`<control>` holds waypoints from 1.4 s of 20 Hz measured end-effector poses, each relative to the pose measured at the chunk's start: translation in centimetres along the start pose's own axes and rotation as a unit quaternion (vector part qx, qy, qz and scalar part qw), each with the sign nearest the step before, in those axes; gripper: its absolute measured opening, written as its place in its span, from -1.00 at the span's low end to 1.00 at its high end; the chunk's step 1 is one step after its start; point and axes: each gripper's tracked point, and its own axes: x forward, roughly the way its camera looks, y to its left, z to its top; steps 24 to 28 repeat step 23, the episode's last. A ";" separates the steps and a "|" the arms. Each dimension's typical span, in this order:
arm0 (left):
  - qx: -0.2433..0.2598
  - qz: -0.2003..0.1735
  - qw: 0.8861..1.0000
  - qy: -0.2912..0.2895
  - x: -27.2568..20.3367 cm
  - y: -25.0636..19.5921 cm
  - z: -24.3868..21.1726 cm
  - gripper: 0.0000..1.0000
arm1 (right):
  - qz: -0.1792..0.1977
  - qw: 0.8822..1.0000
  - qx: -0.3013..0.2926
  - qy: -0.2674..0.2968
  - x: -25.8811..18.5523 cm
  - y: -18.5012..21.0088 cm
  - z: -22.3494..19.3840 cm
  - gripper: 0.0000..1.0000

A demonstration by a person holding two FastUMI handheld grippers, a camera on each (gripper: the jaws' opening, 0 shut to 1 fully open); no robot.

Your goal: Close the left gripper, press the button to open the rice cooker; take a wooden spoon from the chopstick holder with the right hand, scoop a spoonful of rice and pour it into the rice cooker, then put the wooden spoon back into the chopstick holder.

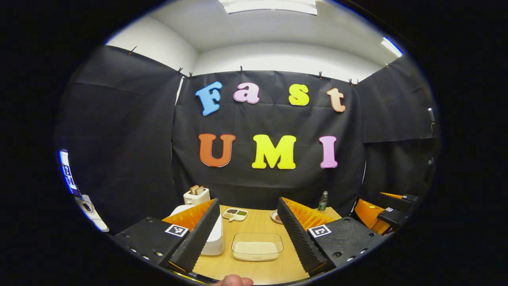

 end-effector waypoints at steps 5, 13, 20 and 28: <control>0.004 -0.013 1.000 0.006 0.0 0.0 -0.5 0.89 | -0.020 1.000 -0.006 -0.004 -0.3 -0.5 0.7 0.97; 0.017 -0.031 0.999 -0.004 1.1 1.0 -0.3 0.89 | -0.028 0.999 -0.018 0.000 0.0 1.1 1.1 0.99; 0.022 -0.035 0.999 -0.003 1.9 2.1 -0.9 0.89 | -0.042 0.999 -0.028 -0.002 0.0 2.2 1.4 1.00; 0.018 -0.031 0.999 -0.006 2.2 2.8 -0.9 0.89 | -0.041 0.999 -0.030 -0.003 0.2 3.0 1.6 1.00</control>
